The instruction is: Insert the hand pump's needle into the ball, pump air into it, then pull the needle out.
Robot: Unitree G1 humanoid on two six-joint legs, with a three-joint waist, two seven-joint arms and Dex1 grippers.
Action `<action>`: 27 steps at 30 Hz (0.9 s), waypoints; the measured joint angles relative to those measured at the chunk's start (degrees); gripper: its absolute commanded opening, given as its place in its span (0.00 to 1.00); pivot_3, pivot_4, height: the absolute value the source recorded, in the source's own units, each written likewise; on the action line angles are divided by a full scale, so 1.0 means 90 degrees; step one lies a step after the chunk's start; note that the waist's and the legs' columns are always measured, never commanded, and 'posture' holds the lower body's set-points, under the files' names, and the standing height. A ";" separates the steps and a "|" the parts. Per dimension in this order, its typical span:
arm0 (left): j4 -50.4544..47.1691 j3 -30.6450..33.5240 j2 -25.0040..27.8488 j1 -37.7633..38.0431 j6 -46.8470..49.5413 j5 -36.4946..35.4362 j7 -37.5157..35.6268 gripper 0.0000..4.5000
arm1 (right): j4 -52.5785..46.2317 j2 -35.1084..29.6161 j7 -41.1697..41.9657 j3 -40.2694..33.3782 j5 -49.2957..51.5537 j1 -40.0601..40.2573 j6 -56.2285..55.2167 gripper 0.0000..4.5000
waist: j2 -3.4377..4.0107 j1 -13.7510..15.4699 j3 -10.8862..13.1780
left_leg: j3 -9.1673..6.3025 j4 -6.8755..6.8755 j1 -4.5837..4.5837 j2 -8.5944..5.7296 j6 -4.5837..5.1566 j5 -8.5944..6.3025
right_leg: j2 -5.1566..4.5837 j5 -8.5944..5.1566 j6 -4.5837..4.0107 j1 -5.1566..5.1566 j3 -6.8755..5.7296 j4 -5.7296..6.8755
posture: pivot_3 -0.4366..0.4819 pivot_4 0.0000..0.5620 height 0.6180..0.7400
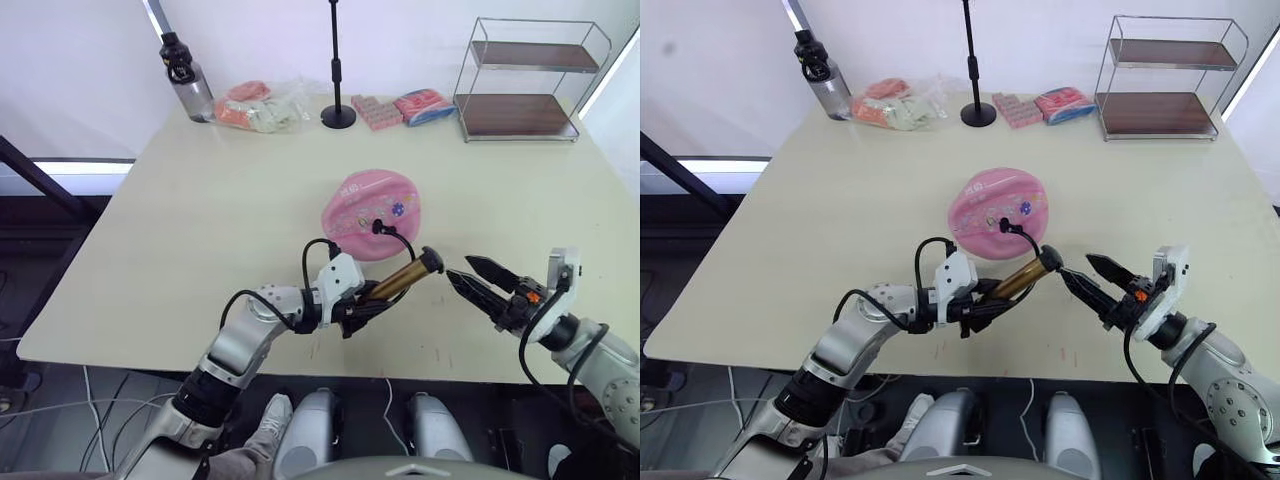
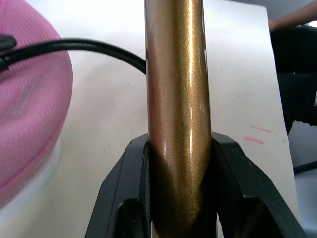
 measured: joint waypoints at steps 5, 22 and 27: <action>0.0005 -0.0002 -0.0164 0.0105 -0.0164 0.0095 -0.0014 0.25 | -0.0018 0.0637 -0.0931 0.0286 0.0203 -0.0377 0.0083 1.00 | -0.0007 -0.0066 -0.0004 | 0.0073 0.0005 -0.0004 0.0001 0.0036 -0.0023 | -0.0007 0.0023 0.0040 -0.0029 0.0053 -0.0003 | 0.48 0.27 1.00; 0.0099 0.0006 -0.0351 0.0107 -0.0245 0.0156 0.0005 0.25 | 0.0031 0.1330 -0.1590 0.0778 0.0017 -0.0664 0.0028 1.00 | -0.0010 -0.0162 -0.0006 | 0.0190 0.0095 0.0008 0.0007 0.0089 -0.0153 | -0.0058 0.0054 0.0093 -0.0074 0.0048 -0.0022 | 0.48 0.27 1.00; 0.0099 0.0005 -0.0431 0.0107 -0.0244 0.0157 0.0015 0.25 | 0.0045 0.1404 -0.1595 0.0859 -0.0105 -0.0703 0.0003 1.00 | -0.0010 -0.0161 -0.0006 | 0.0189 0.0095 0.0008 0.0007 0.0098 -0.0160 | -0.0059 0.0054 0.0094 -0.0074 0.0042 -0.0022 | 0.48 0.27 1.00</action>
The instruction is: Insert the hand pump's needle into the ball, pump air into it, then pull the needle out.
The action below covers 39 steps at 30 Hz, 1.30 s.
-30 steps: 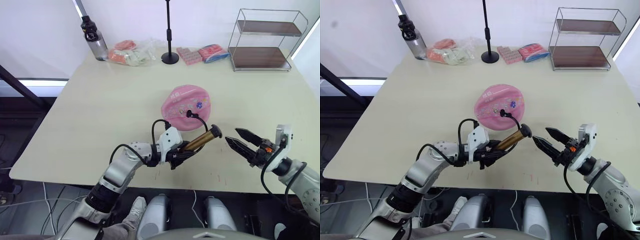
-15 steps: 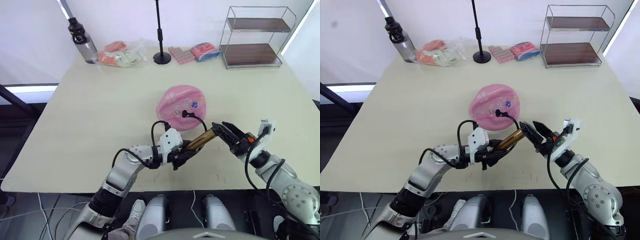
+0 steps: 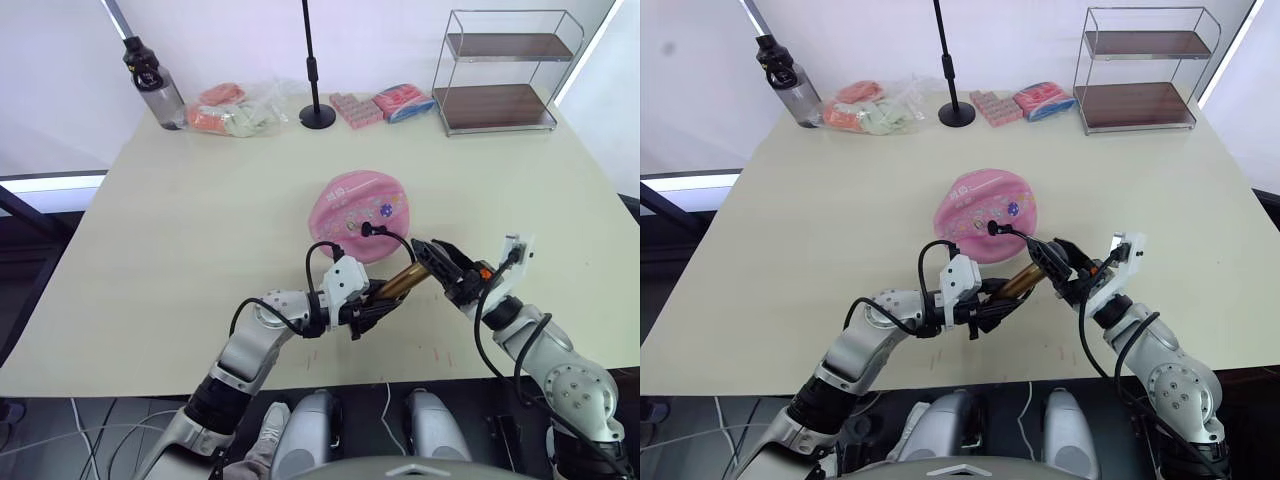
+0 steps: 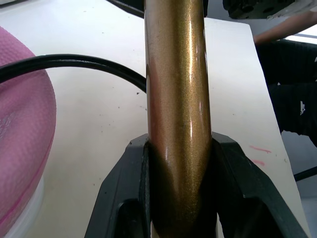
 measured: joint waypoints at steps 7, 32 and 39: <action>0.0000 0.0000 -0.0025 0.0003 0.0000 0.0005 0.0008 0.25 | 0.0050 0.0067 -0.0001 0.0075 -0.0103 0.0000 -0.0059 1.00 | 0.0000 0.0002 0.0000 | -0.0023 0.0000 -0.0003 0.0005 0.0000 0.0000 | -0.0001 0.0000 -0.0001 0.0004 -0.0034 0.0008 | 0.48 0.27 1.00; 0.0064 0.0002 -0.0178 0.0116 0.0014 0.0061 0.0072 0.25 | 0.0178 0.0213 -0.0006 0.0078 -0.0418 -0.0073 -0.0299 0.53 | 0.0000 0.0004 0.0000 | -0.0061 0.0002 -0.0004 0.0005 -0.0013 0.0008 | 0.0001 0.0001 -0.0004 0.0016 -0.0073 0.0017 | 0.48 0.27 1.00; 0.0079 0.0003 -0.0224 0.0115 0.0014 0.0070 0.0082 0.25 | 0.0205 0.0229 -0.0010 0.0099 -0.0556 -0.0073 -0.0325 0.40 | 0.0001 0.0004 0.0000 | -0.0094 0.0002 -0.0007 0.0014 -0.0033 0.0021 | 0.0014 0.0007 -0.0019 0.0024 -0.0105 0.0020 | 0.48 0.27 1.00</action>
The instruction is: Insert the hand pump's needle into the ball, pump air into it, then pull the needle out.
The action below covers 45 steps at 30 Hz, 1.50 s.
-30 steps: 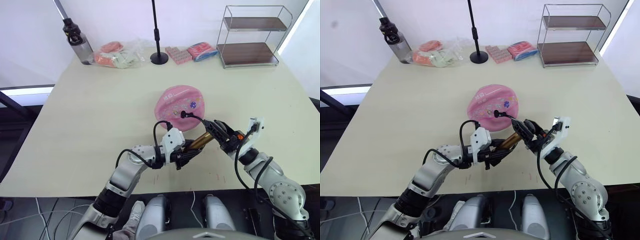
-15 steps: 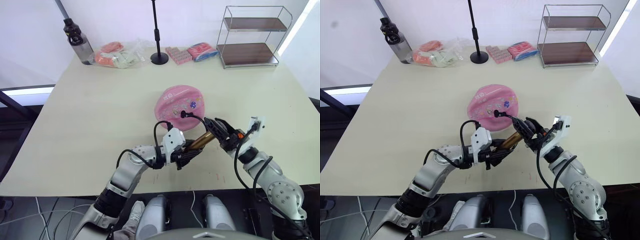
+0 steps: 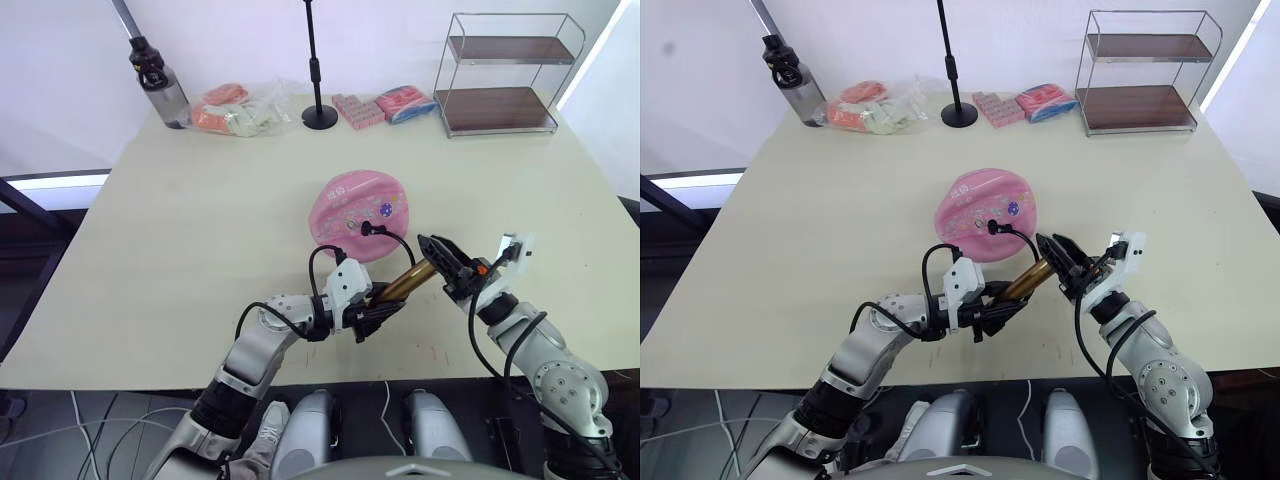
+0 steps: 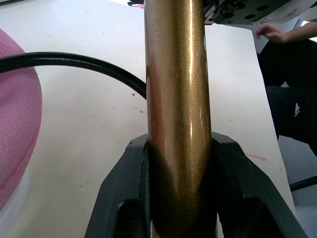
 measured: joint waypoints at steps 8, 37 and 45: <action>0.0001 0.0007 -0.0029 -0.0001 -0.0001 0.0000 0.0005 0.25 | 0.0000 0.0036 -0.0023 0.0000 -0.0009 -0.0003 0.0002 0.40 | 0.0000 0.0002 0.0000 | -0.0016 0.0000 -0.0003 0.0000 -0.0002 0.0002 | 0.0002 0.0000 -0.0003 0.0005 -0.0013 -0.0001 | 0.48 0.27 1.00; 0.0174 0.0226 -0.0281 -0.0042 -0.0197 -0.0004 0.0012 0.84 | 0.0119 0.0251 -0.0477 -0.0239 0.0585 -0.0244 0.0297 0.40 | 0.0000 -0.0005 0.0000 | 0.0007 0.0014 -0.0001 -0.0005 -0.0001 0.0004 | -0.0007 0.0002 -0.0001 0.0006 0.0009 -0.0003 | 0.48 0.27 1.00; 0.0169 0.0268 -0.0104 0.0018 -0.0208 -0.0032 -0.0144 0.99 | 0.0118 -0.0042 -0.0205 -0.0216 0.0578 -0.0388 0.0313 0.40 | 0.0000 -0.0008 0.0000 | 0.0020 0.0030 0.0000 -0.0004 0.0003 0.0002 | -0.0006 0.0002 -0.0003 0.0004 0.0028 0.0000 | 0.48 0.27 1.00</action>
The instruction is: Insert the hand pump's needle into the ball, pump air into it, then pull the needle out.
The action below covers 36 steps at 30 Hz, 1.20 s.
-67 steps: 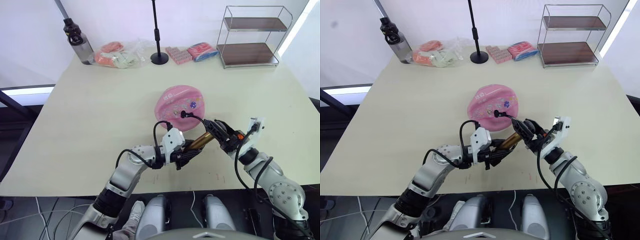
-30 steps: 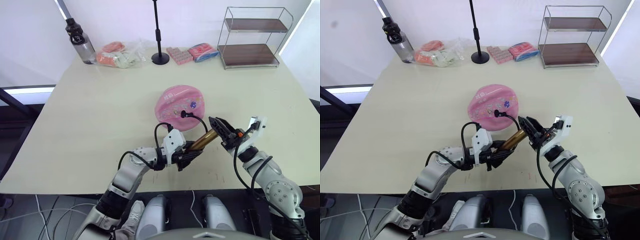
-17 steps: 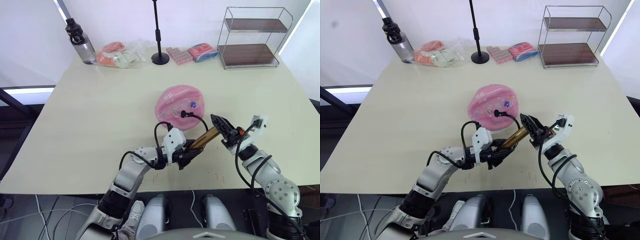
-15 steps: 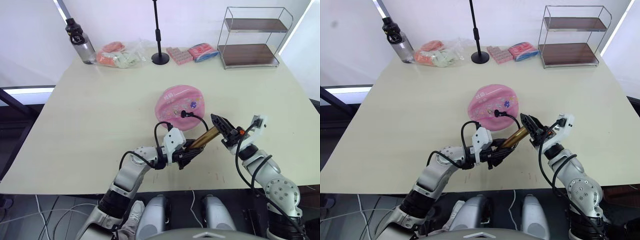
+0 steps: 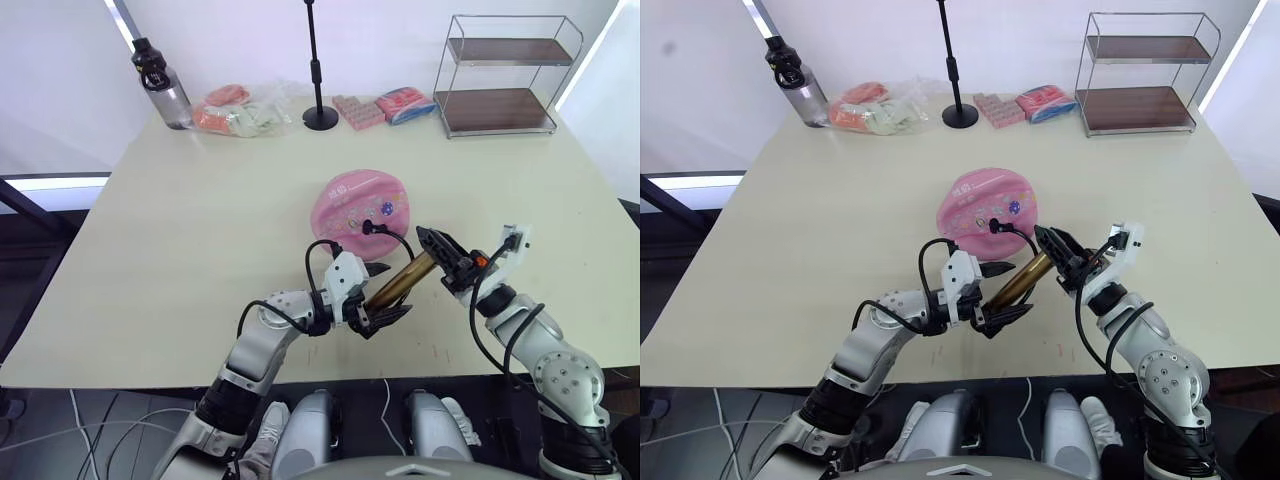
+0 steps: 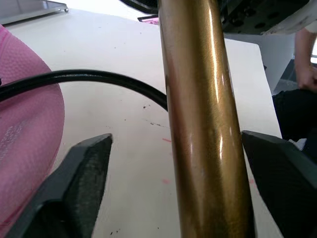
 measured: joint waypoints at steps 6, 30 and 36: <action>-0.0022 0.0114 0.0523 0.0145 0.0238 -0.0352 -0.0506 0.99 | -0.0002 -0.0328 0.0491 0.0041 -0.0342 -0.0177 -0.0166 0.40 | 0.0001 -0.0006 0.0000 | -0.0002 0.0000 0.0000 0.0003 0.0000 0.0000 | 0.0002 0.0001 -0.0005 -0.0001 -0.0003 0.0001 | 0.48 0.27 1.00; 0.0442 -0.0167 0.1104 -0.0397 0.1042 -0.0476 -0.1792 0.99 | -0.0081 -0.0964 0.1876 0.0483 -0.1215 -0.0485 -0.0462 0.40 | 0.0001 0.0014 0.0001 | -0.0005 -0.0016 -0.0010 0.0027 -0.0001 0.0000 | -0.0009 0.0007 -0.0047 0.0002 -0.0213 0.0002 | 0.48 0.27 1.00; 0.0529 -0.0232 0.1074 -0.0437 0.1161 -0.0465 -0.1822 0.99 | -0.0200 -0.1038 0.2049 0.0566 -0.1394 -0.0621 -0.0510 0.40 | 0.0002 0.0021 0.0001 | 0.0007 -0.0022 -0.0018 0.0034 -0.0001 0.0000 | -0.0009 -0.0002 -0.0067 0.0005 -0.0276 0.0002 | 0.48 0.27 1.00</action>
